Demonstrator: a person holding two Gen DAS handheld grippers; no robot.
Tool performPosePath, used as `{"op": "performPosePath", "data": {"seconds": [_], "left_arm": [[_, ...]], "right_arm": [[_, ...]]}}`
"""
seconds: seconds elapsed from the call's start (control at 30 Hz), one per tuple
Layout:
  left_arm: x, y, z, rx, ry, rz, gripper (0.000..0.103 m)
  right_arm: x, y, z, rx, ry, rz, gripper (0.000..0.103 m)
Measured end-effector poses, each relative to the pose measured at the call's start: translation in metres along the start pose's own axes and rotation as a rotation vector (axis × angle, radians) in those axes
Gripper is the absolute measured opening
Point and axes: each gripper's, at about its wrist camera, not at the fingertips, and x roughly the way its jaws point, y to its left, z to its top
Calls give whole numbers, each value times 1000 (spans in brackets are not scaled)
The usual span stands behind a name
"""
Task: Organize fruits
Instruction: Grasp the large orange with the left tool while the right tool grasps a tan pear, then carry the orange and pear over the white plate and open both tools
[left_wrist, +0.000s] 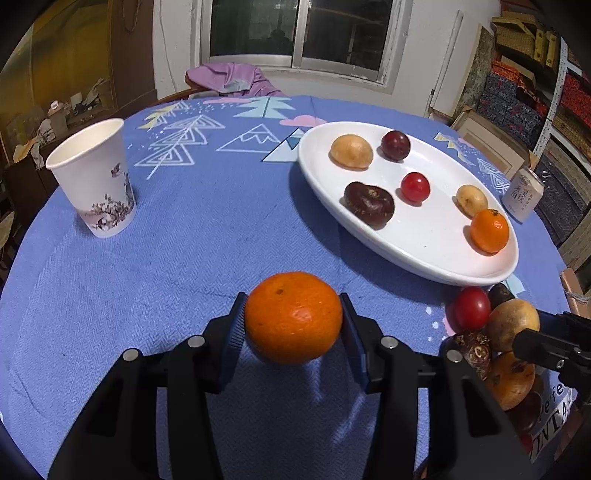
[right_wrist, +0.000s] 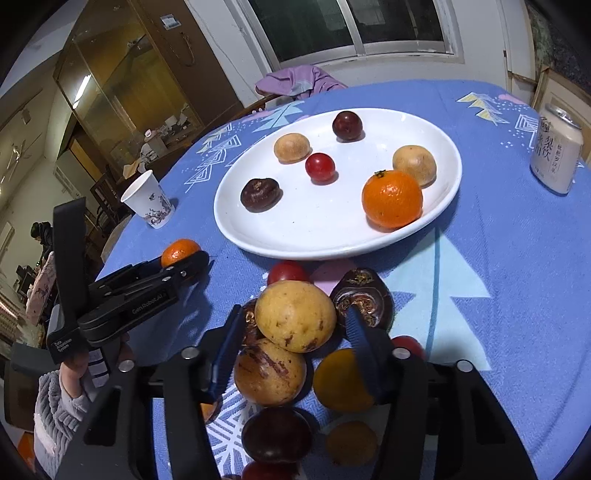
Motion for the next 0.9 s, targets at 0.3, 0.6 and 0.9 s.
{"op": "performPosePath", "data": {"seconds": [0.3, 0.6, 0.9], "left_arm": [[0, 8, 1, -17, 8, -28, 47], [-19, 19, 4, -78, -43, -89, 46], [-75, -19, 45, -20, -177, -114, 46]], "right_arm": [[1, 6, -3, -56, -23, -40, 45], [-31, -10, 2, 16, -85, 59, 45], [-84, -22, 51, 40, -250, 38, 45]]}}
